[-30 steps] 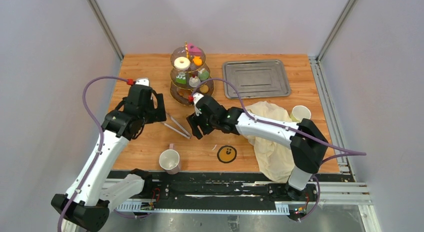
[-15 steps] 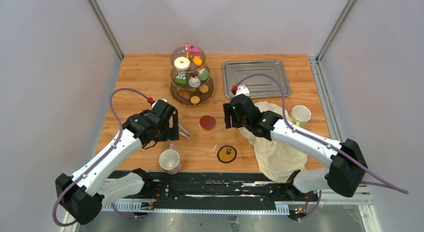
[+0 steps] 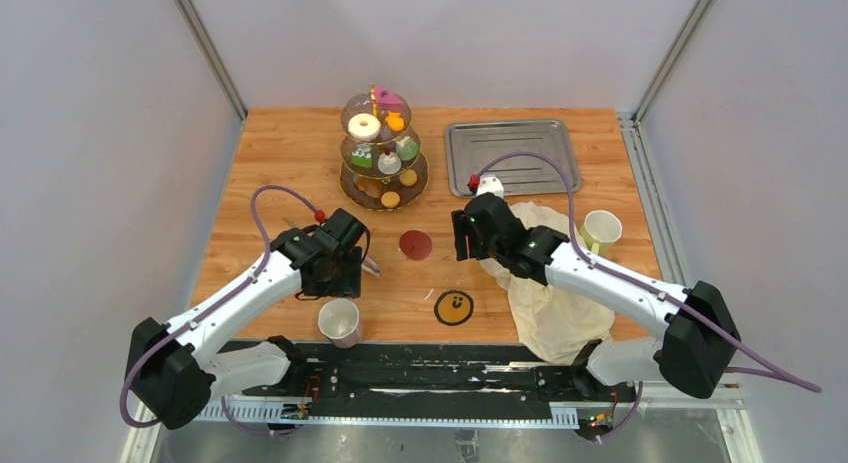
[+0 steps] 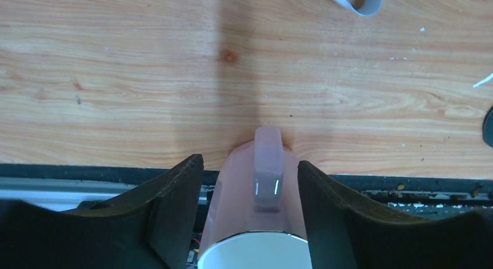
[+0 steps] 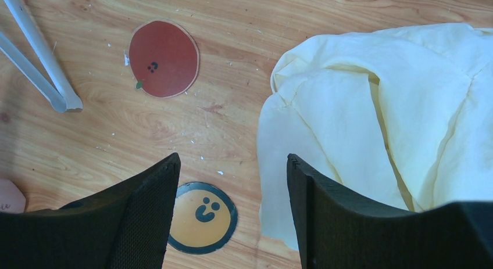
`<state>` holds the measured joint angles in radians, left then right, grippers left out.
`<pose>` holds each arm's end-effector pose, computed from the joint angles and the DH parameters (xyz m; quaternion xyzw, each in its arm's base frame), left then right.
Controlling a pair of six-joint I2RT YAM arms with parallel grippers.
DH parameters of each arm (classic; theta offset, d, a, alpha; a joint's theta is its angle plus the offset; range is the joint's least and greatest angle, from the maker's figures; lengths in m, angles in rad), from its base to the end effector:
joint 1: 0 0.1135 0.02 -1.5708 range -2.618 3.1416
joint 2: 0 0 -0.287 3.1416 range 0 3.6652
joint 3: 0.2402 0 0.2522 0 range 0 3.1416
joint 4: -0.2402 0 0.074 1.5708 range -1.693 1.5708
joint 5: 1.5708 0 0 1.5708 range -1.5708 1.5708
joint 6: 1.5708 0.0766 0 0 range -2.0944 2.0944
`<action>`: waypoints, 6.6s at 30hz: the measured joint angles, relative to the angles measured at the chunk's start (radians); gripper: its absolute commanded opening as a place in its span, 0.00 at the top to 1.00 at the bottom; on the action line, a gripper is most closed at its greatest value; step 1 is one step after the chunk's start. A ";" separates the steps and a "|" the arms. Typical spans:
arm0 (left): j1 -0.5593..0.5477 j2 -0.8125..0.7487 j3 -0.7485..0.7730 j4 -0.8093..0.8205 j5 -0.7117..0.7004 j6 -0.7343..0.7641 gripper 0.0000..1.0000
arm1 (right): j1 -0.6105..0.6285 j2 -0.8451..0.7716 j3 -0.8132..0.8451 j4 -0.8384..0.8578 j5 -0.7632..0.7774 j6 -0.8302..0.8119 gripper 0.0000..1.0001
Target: Serve the afternoon tea
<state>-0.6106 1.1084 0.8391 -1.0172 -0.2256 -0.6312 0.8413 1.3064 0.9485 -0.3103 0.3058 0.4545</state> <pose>0.1620 -0.0925 0.2203 -0.0261 0.9834 0.0087 0.1793 0.2244 0.2164 0.2698 -0.1057 0.8856 0.1509 0.4264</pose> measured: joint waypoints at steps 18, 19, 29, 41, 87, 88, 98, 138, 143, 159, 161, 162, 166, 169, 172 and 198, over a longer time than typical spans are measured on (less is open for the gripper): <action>-0.003 0.072 -0.022 0.100 0.157 0.116 1.00 | 0.000 -0.013 -0.011 0.018 -0.009 -0.002 0.35; -0.003 0.086 -0.011 0.101 0.167 0.136 1.00 | 0.000 -0.014 -0.011 0.018 -0.009 -0.002 0.35; -0.028 0.249 0.169 0.161 0.311 0.365 1.00 | -0.012 -0.072 -0.056 0.022 0.001 -0.005 0.35; -0.100 0.376 0.494 0.145 0.382 0.694 1.00 | -0.161 -0.317 -0.194 0.020 0.021 -0.019 0.36; -0.224 0.985 1.016 -0.014 0.088 1.069 0.66 | -0.366 -0.542 -0.268 -0.087 0.035 -0.058 0.37; -0.224 0.991 1.018 -0.015 0.081 1.069 0.63 | -0.366 -0.544 -0.268 -0.087 0.035 -0.058 0.37; -0.225 1.059 1.043 -0.022 0.038 1.065 0.51 | -0.366 -0.557 -0.268 -0.105 0.034 -0.063 0.37; -0.241 1.059 1.089 -0.034 0.040 1.035 0.89 | -0.366 -0.582 -0.268 -0.122 0.034 -0.073 0.37; -0.242 1.059 1.093 -0.033 0.041 1.035 0.91 | -0.366 -0.582 -0.268 -0.122 0.034 -0.073 0.37; -0.242 1.059 1.098 -0.034 0.081 1.047 1.00 | -0.366 -0.583 -0.268 -0.122 0.034 -0.073 0.38; -0.242 1.058 1.099 -0.033 0.096 1.047 1.00 | -0.366 -0.583 -0.268 -0.123 0.034 -0.073 0.38; -0.242 1.057 1.099 -0.033 0.104 1.047 1.00 | -0.366 -0.583 -0.268 -0.123 0.034 -0.073 0.38; -0.242 1.056 1.102 -0.033 0.115 1.046 1.00 | -0.366 -0.583 -0.268 -0.123 0.034 -0.073 0.38; -0.242 1.056 1.102 -0.033 0.112 1.047 0.88 | -0.366 -0.584 -0.268 -0.124 0.034 -0.073 0.38; -0.242 1.055 1.102 -0.033 0.103 1.046 0.81 | -0.366 -0.587 -0.268 -0.127 0.033 -0.073 0.38; -0.243 1.037 1.192 -0.034 0.000 1.039 0.55 | -0.367 -0.618 -0.212 -0.211 0.096 -0.096 0.37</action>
<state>-0.8532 2.1456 2.0308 -1.0508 -0.2253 0.4080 0.4747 0.6880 0.7361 -0.5213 0.4015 0.3588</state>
